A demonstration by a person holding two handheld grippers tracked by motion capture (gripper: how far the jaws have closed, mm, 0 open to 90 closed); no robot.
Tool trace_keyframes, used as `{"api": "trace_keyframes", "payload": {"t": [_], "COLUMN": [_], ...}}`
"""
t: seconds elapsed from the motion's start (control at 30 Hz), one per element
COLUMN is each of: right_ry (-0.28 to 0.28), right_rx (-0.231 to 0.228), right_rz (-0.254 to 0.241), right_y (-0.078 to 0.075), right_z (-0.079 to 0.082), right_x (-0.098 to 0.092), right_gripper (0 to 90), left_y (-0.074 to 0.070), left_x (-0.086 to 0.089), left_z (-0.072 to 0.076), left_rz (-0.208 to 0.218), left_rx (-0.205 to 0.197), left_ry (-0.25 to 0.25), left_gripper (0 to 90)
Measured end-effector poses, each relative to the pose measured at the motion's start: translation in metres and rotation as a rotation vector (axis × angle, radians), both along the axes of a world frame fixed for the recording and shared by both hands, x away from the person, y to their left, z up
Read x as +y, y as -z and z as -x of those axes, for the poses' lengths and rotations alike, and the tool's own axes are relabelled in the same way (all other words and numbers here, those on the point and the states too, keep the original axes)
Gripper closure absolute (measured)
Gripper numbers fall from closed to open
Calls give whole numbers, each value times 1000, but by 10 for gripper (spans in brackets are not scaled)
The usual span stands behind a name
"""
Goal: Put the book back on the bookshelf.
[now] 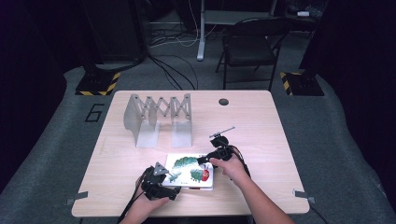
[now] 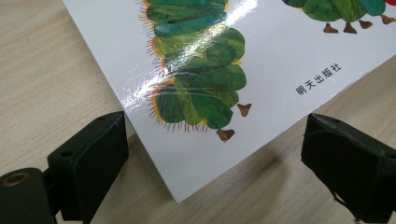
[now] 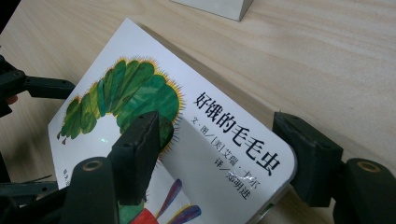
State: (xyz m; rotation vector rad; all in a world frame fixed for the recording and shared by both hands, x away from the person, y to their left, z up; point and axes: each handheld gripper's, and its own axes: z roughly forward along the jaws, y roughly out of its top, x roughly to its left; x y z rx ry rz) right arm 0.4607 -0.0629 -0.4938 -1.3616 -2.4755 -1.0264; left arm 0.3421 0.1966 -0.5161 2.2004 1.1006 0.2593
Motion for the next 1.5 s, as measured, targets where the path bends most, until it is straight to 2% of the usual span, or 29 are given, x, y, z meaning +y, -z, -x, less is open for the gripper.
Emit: {"api": "trace_keyframes", "payload": {"t": [0.13,0.17,0.37,0.6,0.7,0.93,1.03,1.1,1.27,1.5], "right_ry": [-6,-5,3,-2,-4,12,19,28,18,15], "right_rx": [-2,0,8,9,4,5,-1,2,-5,-8], "right_rz": [3,3,2,2,5,17,16,17,17,17], "right_y": [-1,-1,0,1,2,0,1,1,1,1], "right_z": [0,0,-1,-3,-4,-7,-9,-10,-11,-11], "right_x": [0,0,0,0,1,5,8,9,9,9], "right_gripper": [336,337,337,337,336,332,330,329,328,328], "left_y": [-2,-2,-2,-3,-3,-3,-3,-3,-3,-4], "left_x": [4,5,8,12,11,13,14,15,18,18], "left_z": [-3,-3,-4,-8,-7,-9,-9,-10,-13,-15], "left_rz": [6,22,50,63,79,88,115,113,146,188], "left_rx": [24,35,47,55,54,53,70,64,87,119], "left_ry": [22,23,24,20,-2,-16,-38,-41,-50,-89], "left_gripper": [96,101,102,132,145,148,157,164,179,188]}}
